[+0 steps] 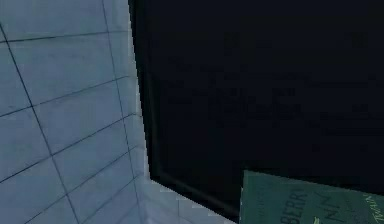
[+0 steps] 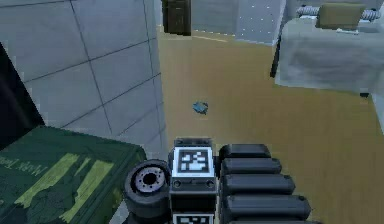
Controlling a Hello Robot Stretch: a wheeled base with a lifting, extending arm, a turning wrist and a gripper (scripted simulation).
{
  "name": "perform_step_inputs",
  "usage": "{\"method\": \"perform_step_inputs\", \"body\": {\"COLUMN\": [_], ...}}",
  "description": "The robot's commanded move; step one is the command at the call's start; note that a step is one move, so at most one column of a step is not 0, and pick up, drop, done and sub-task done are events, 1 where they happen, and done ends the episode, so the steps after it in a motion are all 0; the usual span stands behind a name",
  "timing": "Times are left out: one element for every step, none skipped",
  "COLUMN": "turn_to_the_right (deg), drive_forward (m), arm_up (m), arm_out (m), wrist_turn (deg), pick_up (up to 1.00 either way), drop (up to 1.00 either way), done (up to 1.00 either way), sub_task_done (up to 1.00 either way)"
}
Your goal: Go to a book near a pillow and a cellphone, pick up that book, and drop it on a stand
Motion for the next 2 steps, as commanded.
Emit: {"method": "perform_step_inputs", "body": {"turn_to_the_right": [45.0, 30.0], "drive_forward": [0.00, 0.00], "arm_up": [0.00, 0.00], "arm_out": [0.00, 0.00], "wrist_turn": [0.0, 0.0], "pick_up": [0.00, 0.00], "drop": [0.00, 0.00], "done": [0.00, 0.00], "sub_task_done": [0.00, 0.00]}}
